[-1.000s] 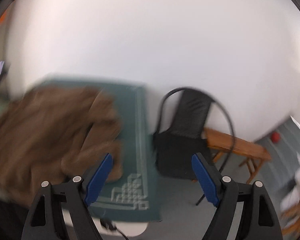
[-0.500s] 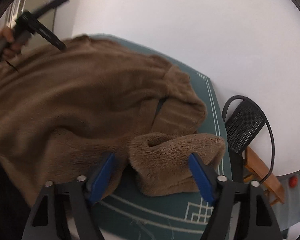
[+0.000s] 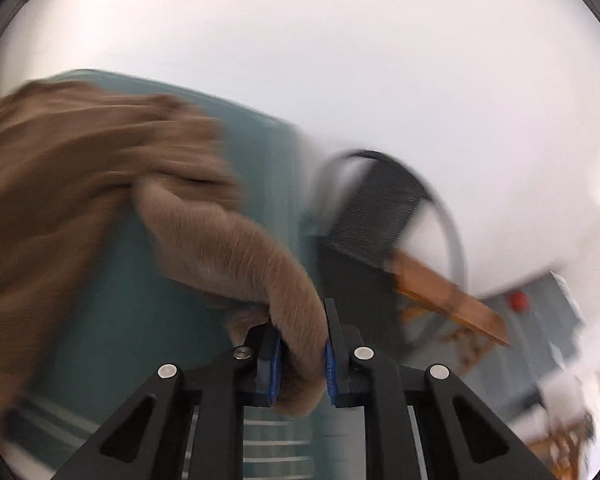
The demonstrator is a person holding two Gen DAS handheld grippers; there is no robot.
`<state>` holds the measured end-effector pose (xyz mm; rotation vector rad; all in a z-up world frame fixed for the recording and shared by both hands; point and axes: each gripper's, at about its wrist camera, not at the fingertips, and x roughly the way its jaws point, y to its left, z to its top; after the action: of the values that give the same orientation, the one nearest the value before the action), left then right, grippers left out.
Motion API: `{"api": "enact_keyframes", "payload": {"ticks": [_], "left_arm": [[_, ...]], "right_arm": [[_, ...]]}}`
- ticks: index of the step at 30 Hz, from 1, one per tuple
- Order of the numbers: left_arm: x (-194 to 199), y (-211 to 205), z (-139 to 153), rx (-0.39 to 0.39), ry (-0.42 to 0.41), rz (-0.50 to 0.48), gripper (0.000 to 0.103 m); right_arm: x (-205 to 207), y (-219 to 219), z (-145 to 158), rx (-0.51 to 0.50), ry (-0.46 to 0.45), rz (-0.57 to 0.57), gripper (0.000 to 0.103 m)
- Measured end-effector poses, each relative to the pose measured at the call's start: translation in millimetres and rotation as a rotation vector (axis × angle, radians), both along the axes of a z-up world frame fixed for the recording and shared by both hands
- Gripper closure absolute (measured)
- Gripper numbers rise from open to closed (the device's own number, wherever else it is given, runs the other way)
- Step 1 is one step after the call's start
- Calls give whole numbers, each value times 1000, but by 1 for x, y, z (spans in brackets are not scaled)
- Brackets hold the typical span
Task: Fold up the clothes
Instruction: 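Grasp a blanket corner with the right gripper and lift it, then release the corner with the right gripper over the spread blanket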
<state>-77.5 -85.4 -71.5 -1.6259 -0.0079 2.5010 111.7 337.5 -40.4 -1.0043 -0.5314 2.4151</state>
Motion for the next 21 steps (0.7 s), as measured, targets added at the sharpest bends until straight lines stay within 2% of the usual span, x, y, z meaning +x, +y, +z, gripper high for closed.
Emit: {"api": "enact_keyframes", "payload": {"ticks": [1,3,5,7,9,10,11,13,17,21], "left_arm": [[1,-1,-1,4,5,2,14],[3,-1,-1,7,12,2,13],[4,1,-1,2,14,1,12],[5,2,-1,2,14,0,12],[6,2,0,7,15,-2,12],[6,1,0,8,14,4,12],[7,1,0,11,14,9,12],[8,0,0,20,13,10,12],[10,-2,3,36,10,11,12],[13,-3,9,58,18,7,12]], "right_arm": [[1,16,2,-19,14,-52,85],[6,37,6,-122,49,-91,85],[12,48,8,-244,78,-91,84],[16,50,11,-308,97,-85,79],[18,49,14,-361,115,-68,68],[20,51,17,-398,129,-60,46],[21,52,19,-438,144,-53,29],[26,56,28,-497,198,-50,28],[36,49,45,-552,274,-31,28],[36,29,72,-669,347,120,28]]}}
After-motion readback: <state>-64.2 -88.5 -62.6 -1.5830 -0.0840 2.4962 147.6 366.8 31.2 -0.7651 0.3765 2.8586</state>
